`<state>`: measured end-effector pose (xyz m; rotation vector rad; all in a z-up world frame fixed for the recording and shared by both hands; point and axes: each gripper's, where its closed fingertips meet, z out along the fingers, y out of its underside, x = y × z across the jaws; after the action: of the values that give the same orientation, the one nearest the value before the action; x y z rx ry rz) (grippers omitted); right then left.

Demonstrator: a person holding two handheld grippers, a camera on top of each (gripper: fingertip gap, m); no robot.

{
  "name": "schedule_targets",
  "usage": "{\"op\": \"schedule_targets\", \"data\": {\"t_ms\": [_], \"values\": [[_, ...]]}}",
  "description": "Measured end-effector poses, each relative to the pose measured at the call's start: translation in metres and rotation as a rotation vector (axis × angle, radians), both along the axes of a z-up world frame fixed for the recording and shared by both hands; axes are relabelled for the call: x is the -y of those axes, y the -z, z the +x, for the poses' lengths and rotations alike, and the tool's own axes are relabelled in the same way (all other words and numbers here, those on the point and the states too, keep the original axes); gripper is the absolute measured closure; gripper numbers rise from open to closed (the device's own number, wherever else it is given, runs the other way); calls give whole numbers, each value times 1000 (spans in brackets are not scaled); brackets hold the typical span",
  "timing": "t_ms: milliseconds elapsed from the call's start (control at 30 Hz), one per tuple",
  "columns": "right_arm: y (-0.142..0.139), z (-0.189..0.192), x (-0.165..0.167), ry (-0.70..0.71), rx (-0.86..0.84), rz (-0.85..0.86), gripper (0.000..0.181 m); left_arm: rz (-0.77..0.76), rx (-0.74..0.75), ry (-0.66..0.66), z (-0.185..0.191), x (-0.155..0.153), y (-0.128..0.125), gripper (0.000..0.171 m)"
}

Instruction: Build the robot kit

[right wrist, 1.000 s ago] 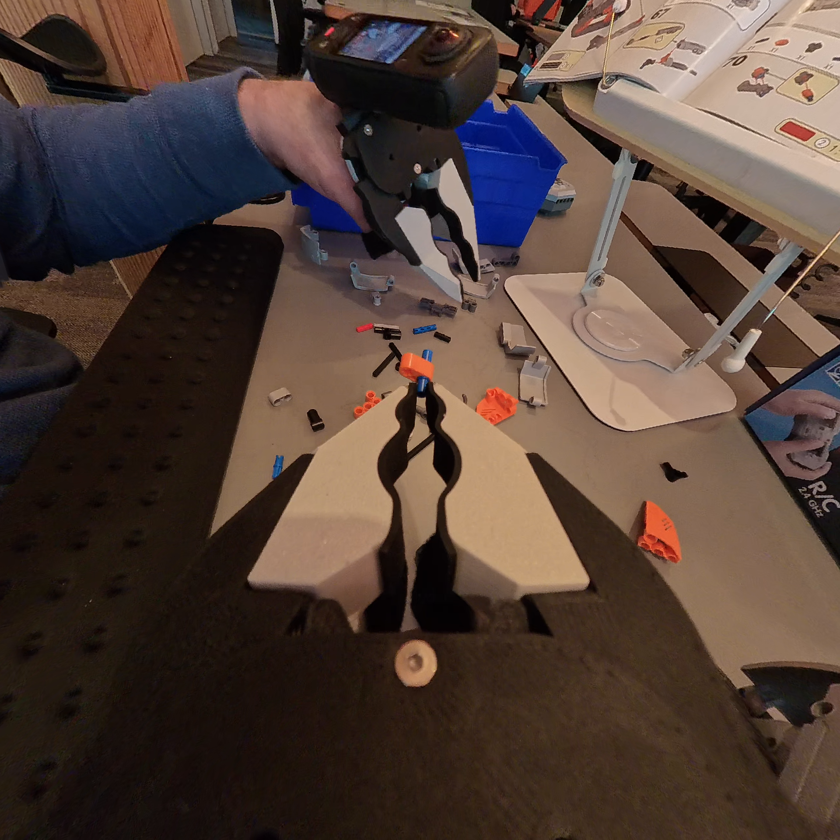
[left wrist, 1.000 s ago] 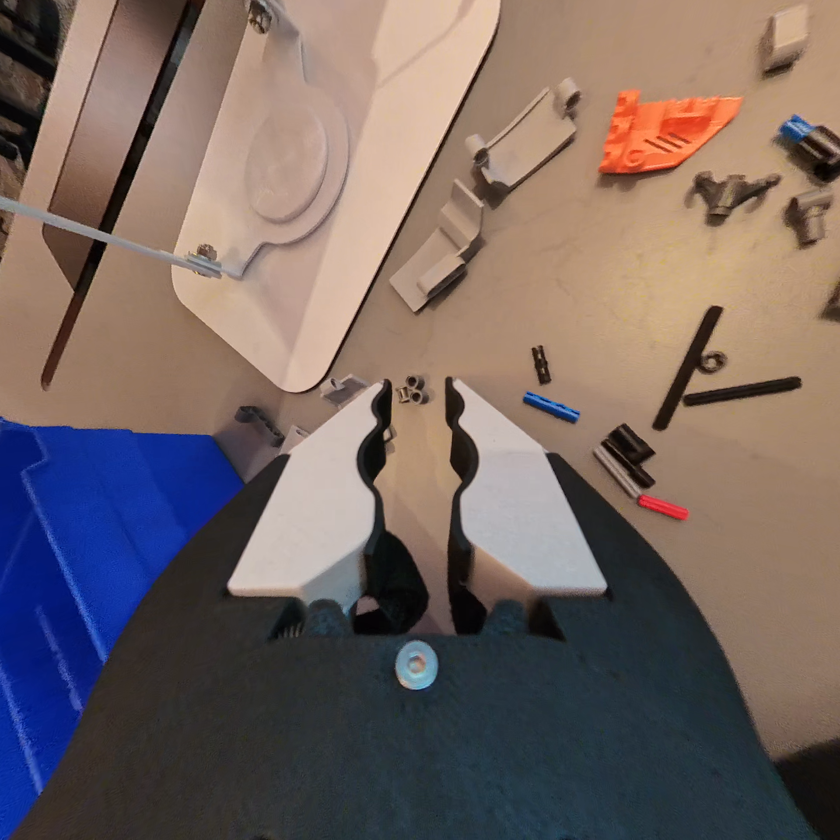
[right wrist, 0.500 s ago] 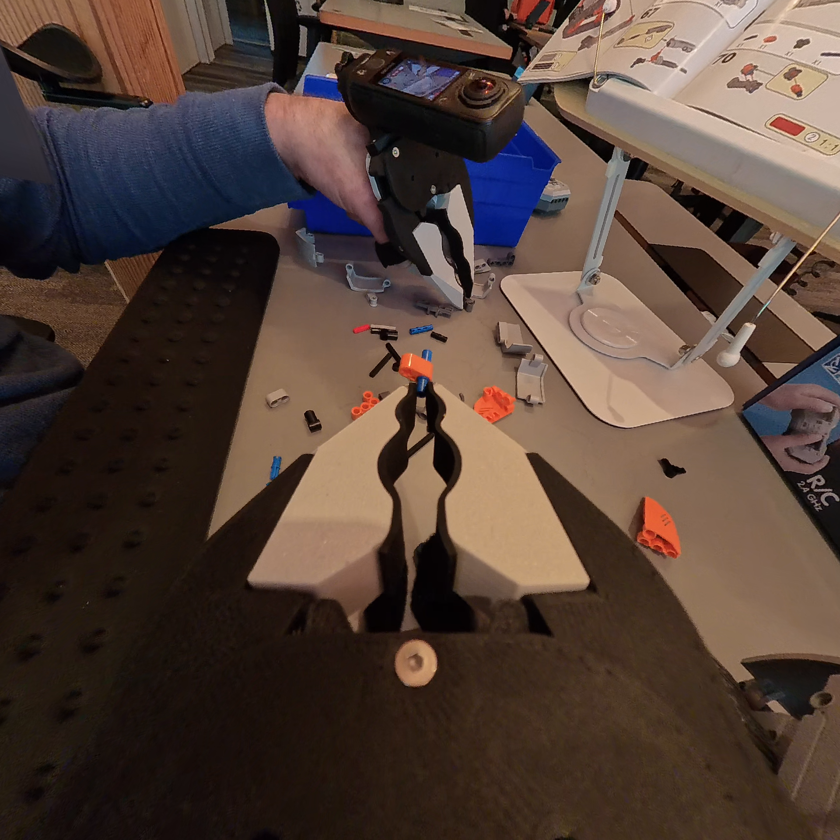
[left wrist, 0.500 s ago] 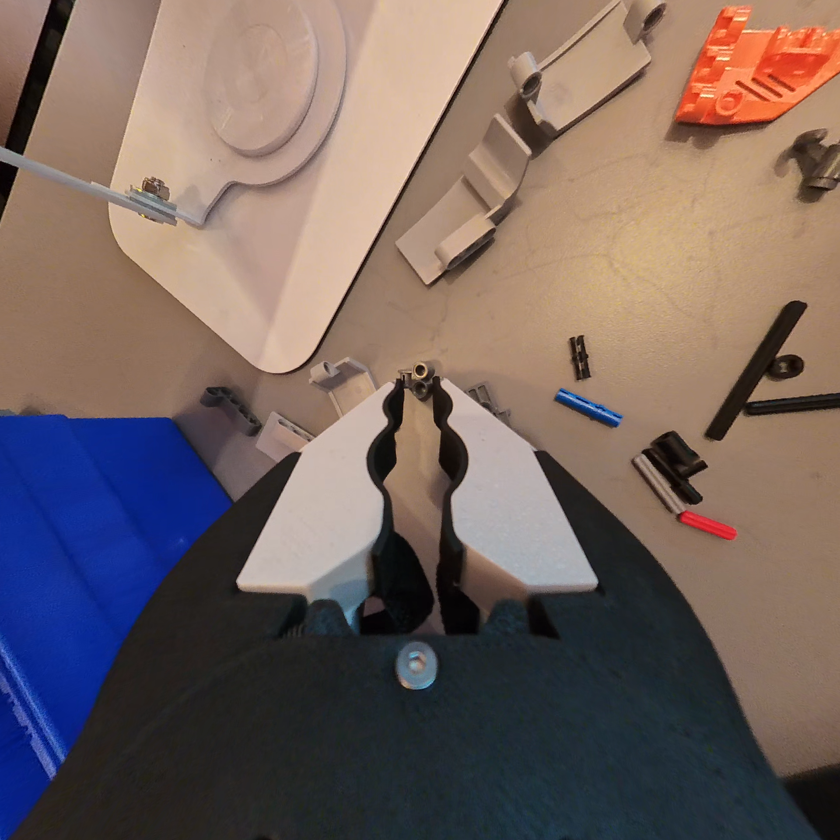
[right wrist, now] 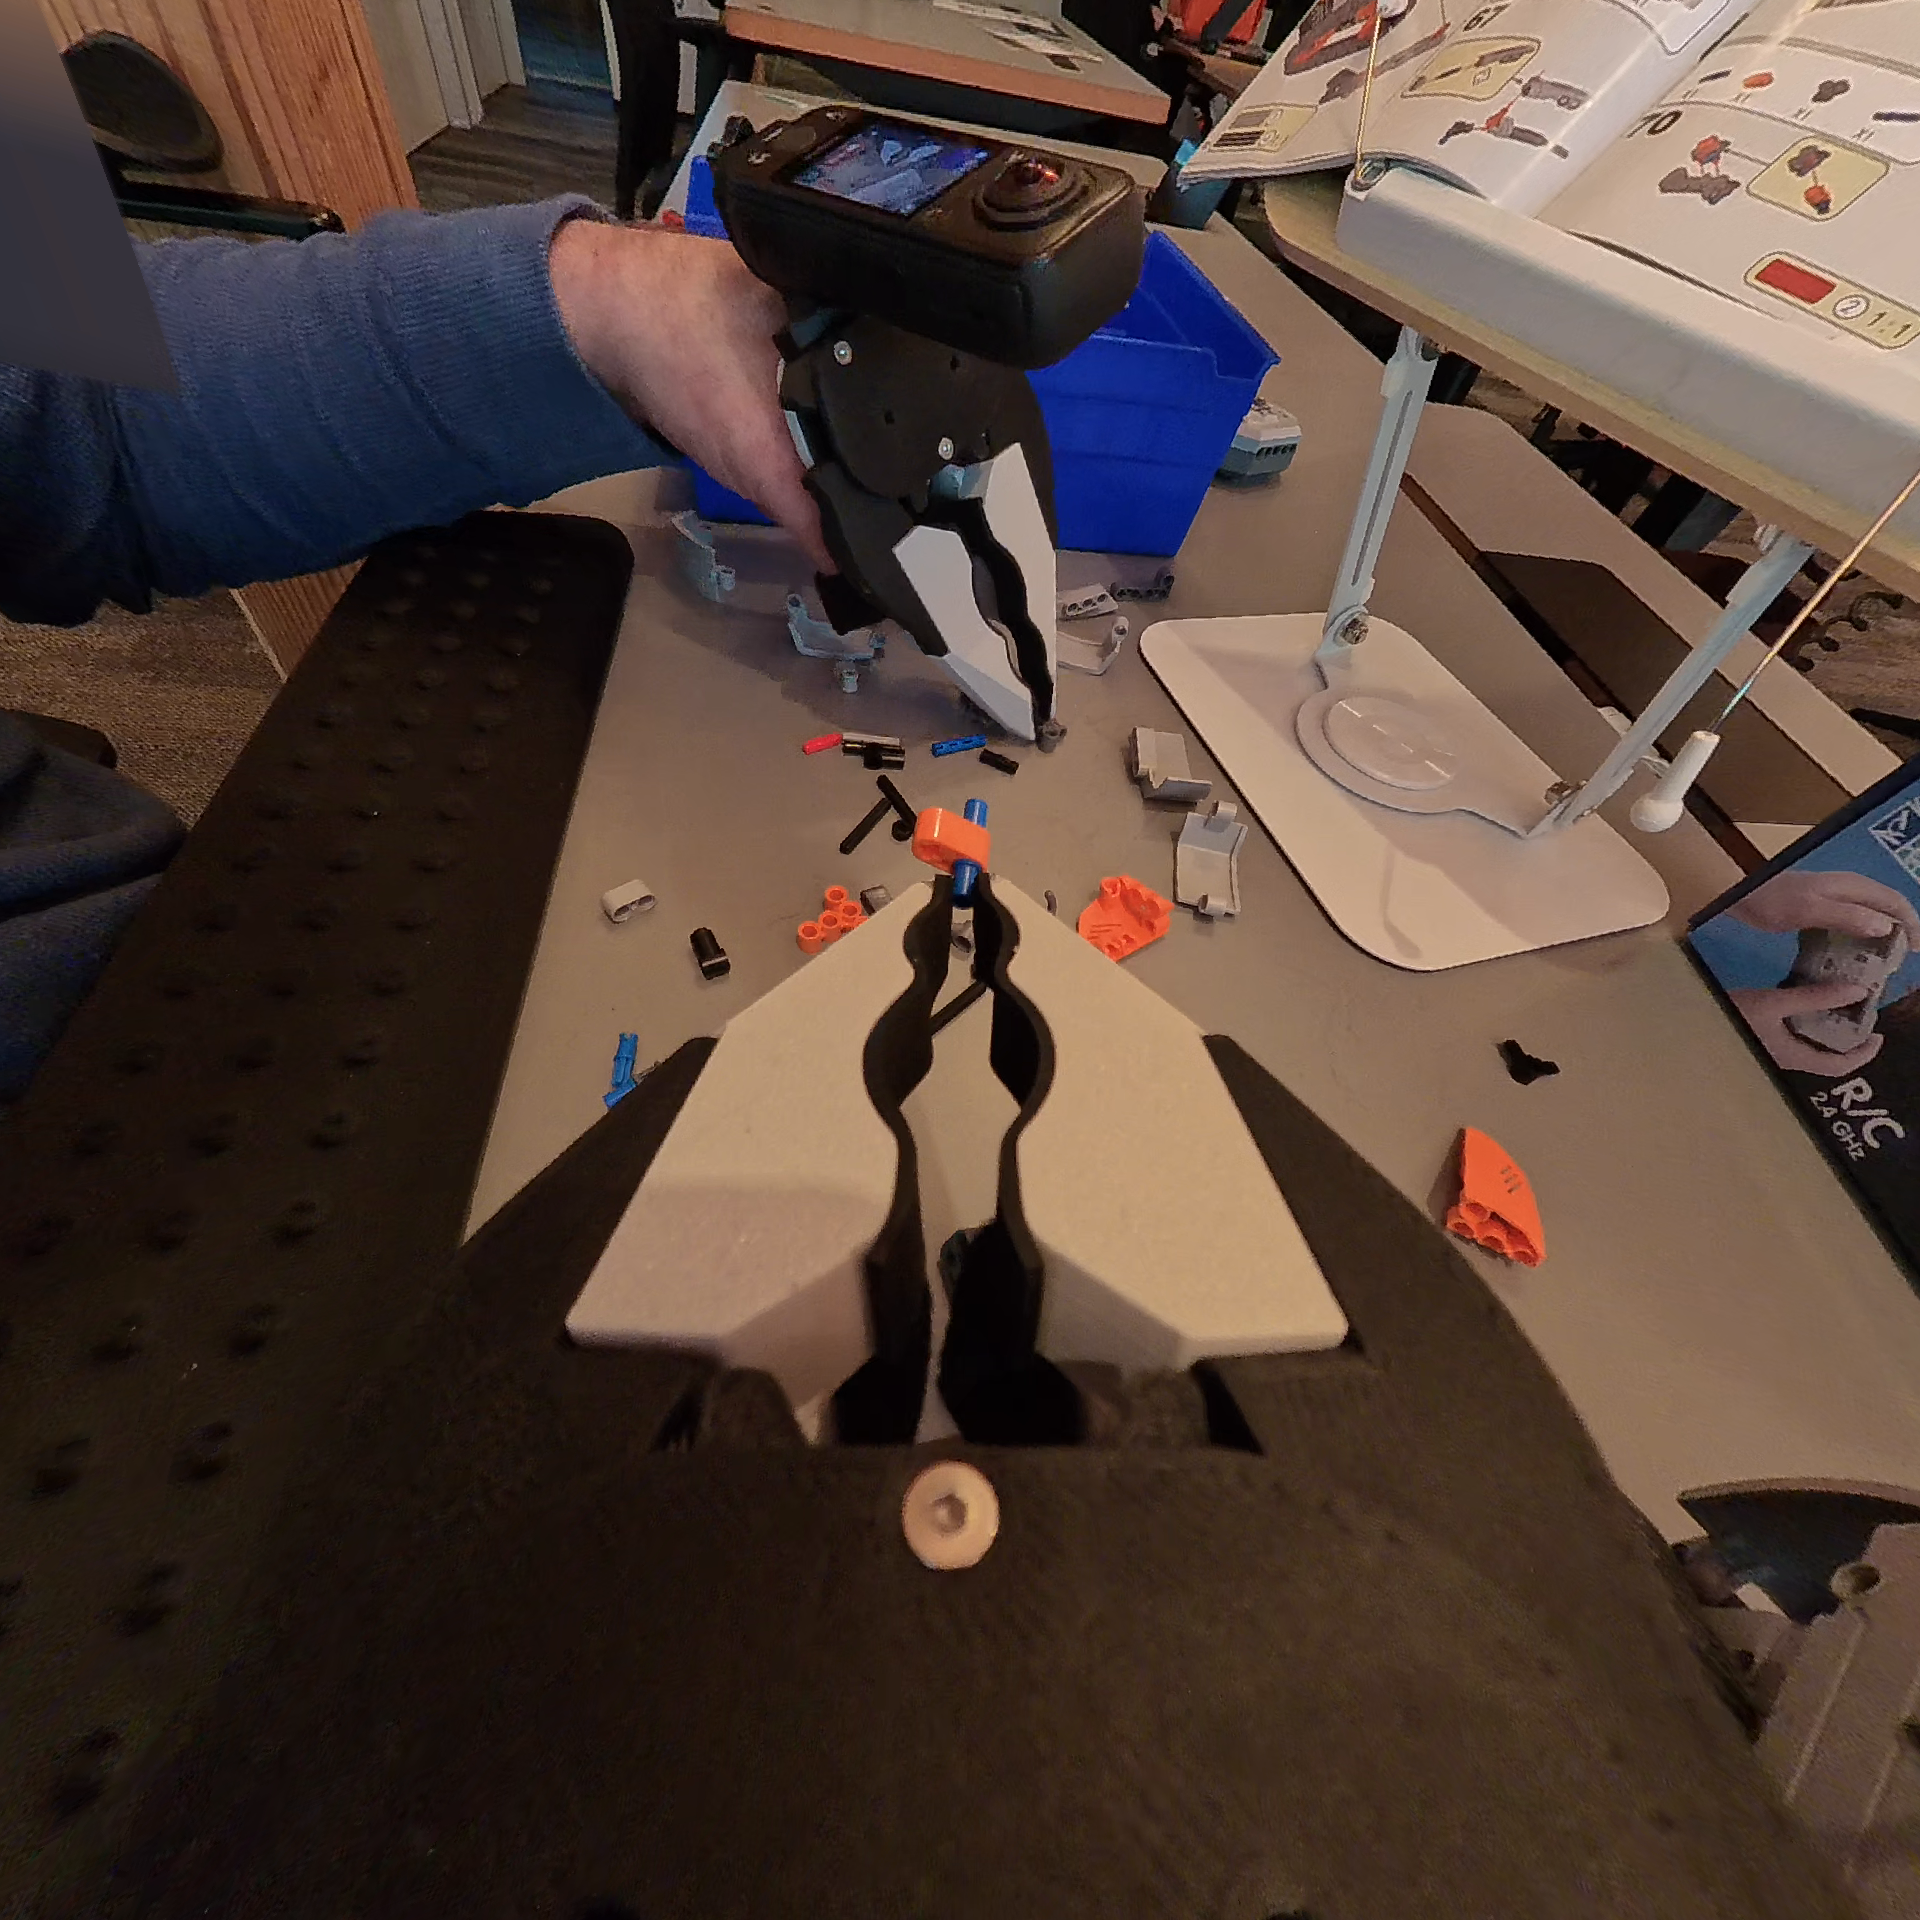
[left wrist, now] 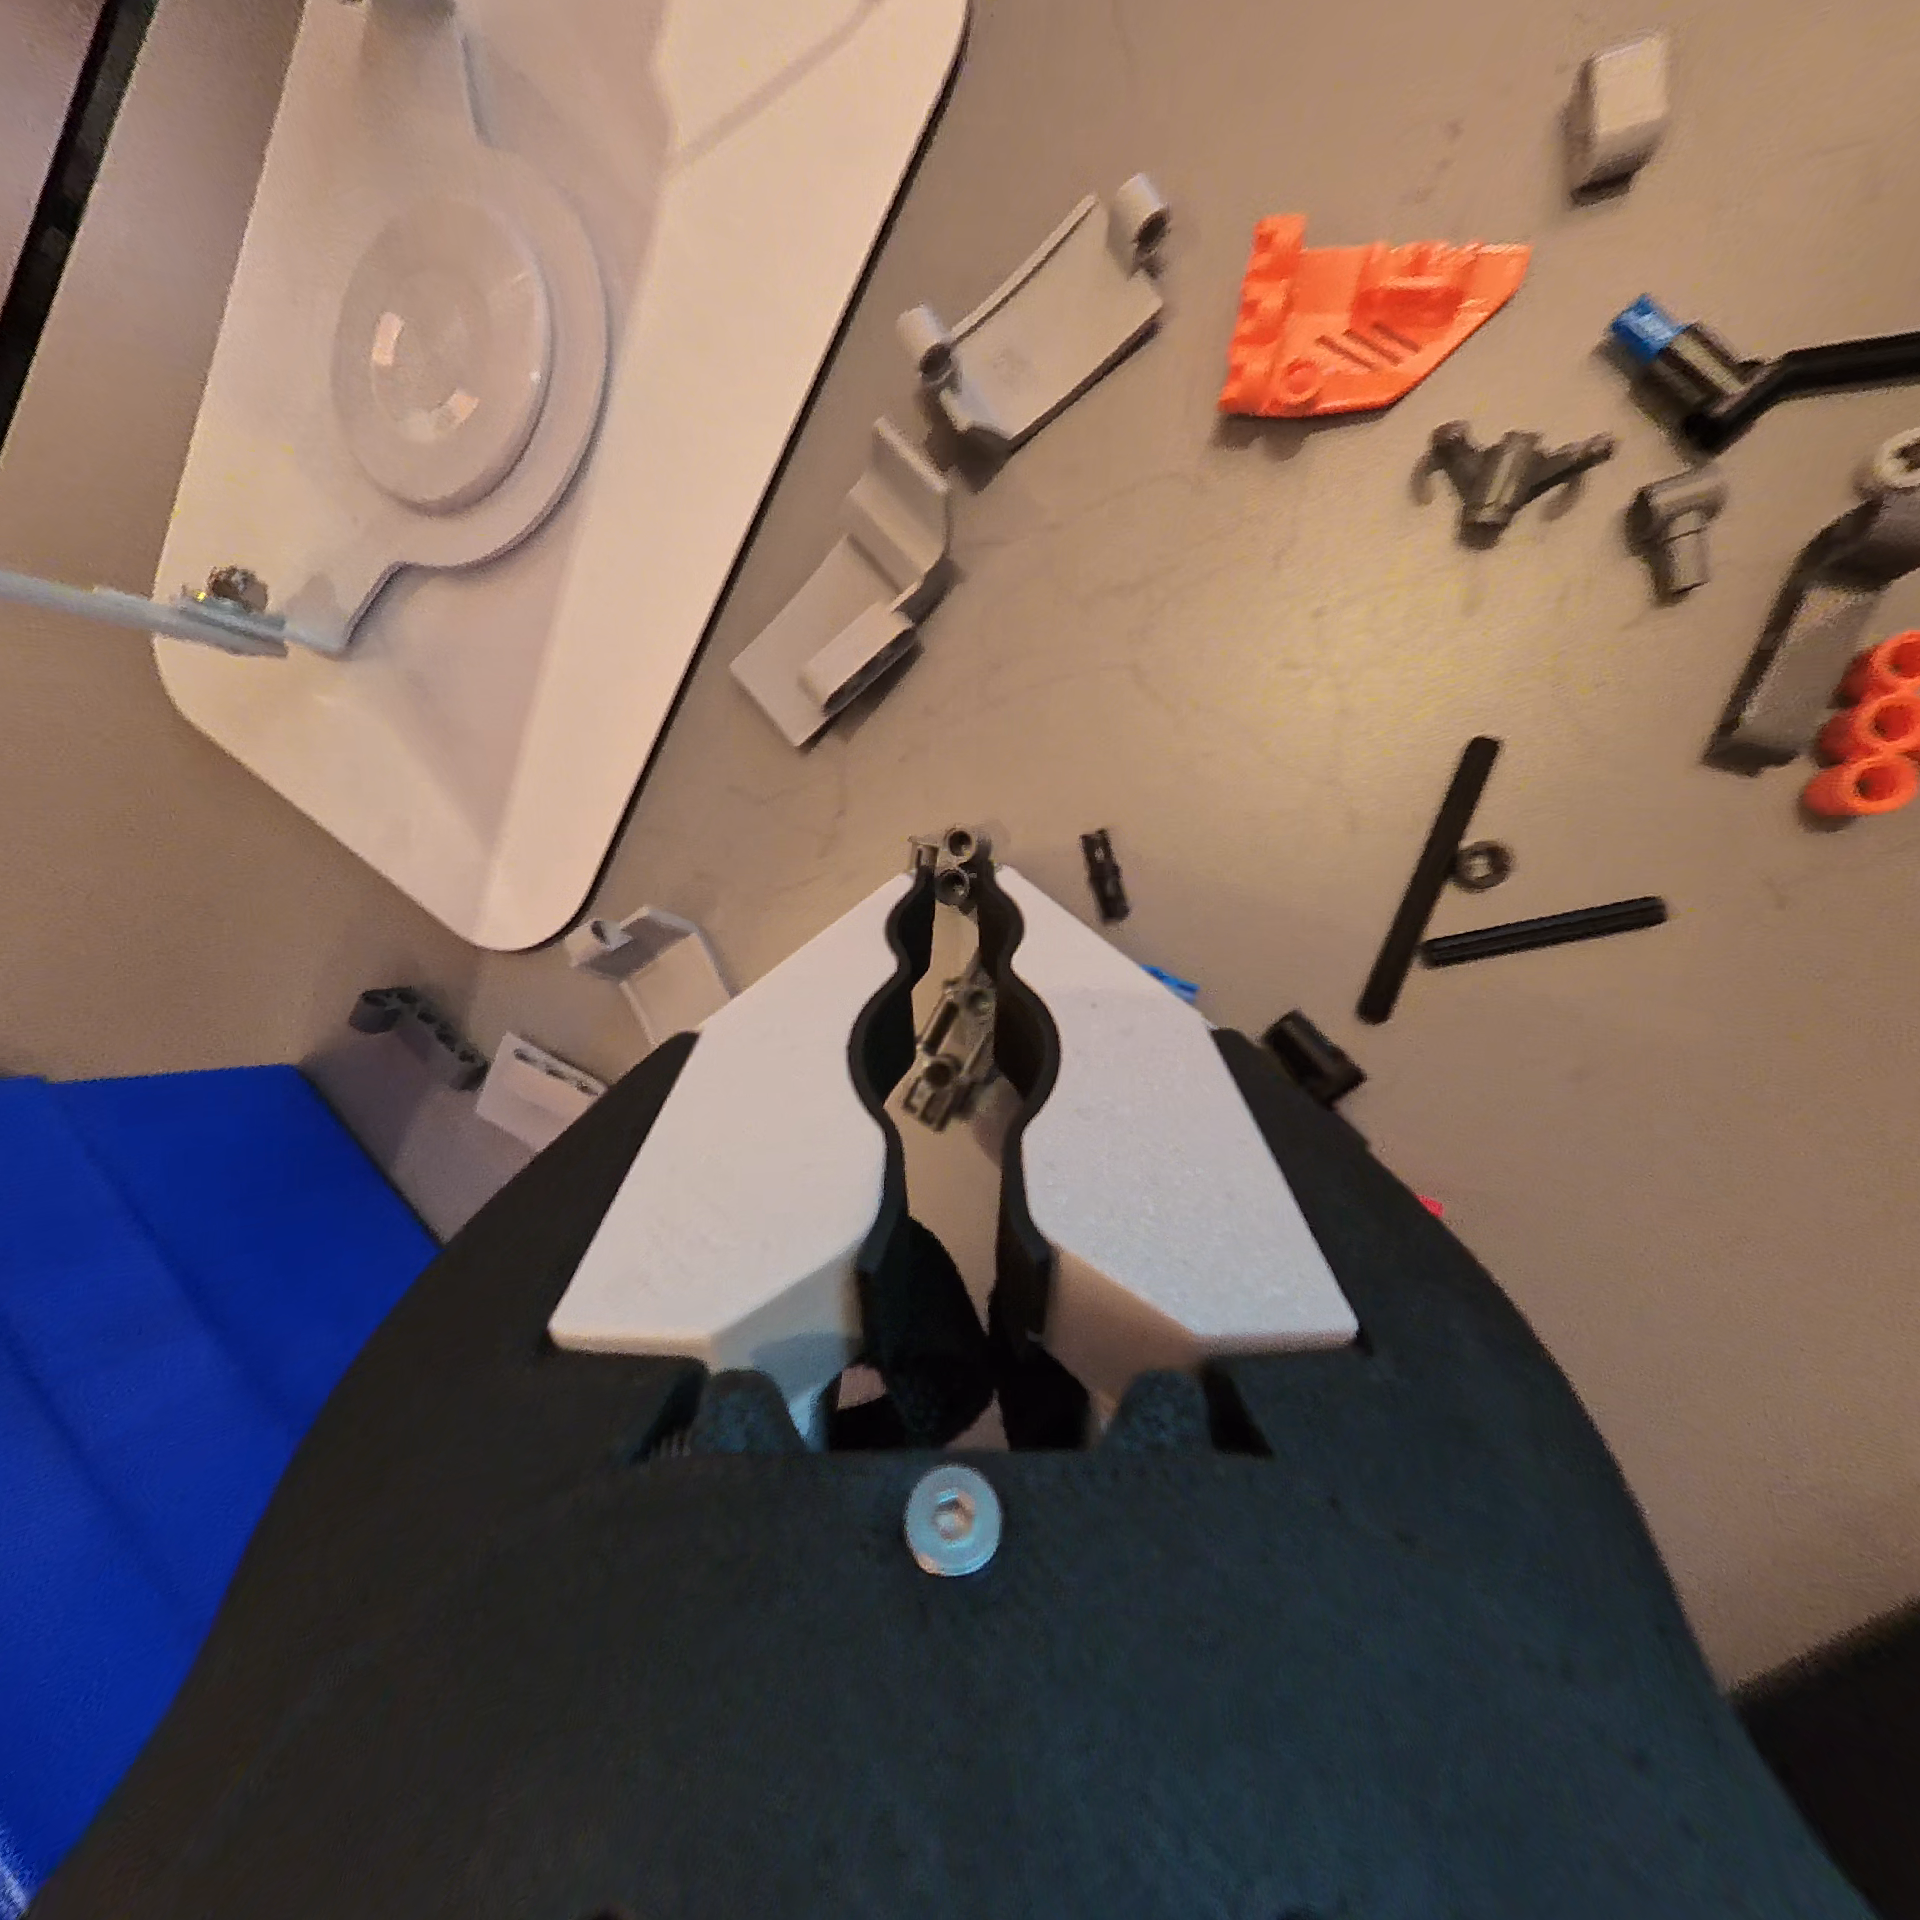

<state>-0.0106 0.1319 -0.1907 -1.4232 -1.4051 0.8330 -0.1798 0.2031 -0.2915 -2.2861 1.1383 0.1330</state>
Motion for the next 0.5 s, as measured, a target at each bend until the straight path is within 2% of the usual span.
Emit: {"op": "schedule_targets", "data": {"t_ms": [200, 267, 367, 500], "values": [[0, 0, 0, 1, 1, -1, 180, -34, 92, 83, 36, 15, 0, 165], [0, 1, 0, 2, 0, 0, 180, -46, 136, 105, 45, 19, -3, 154], [-1, 1, -1, 4, -2, 2, 180, -42, 196, 113, 43, 18, -14, 151], [-2, 2, 0, 4, -4, 4, 180, -12, 189, 107, 29, 13, -22, 146]]}}
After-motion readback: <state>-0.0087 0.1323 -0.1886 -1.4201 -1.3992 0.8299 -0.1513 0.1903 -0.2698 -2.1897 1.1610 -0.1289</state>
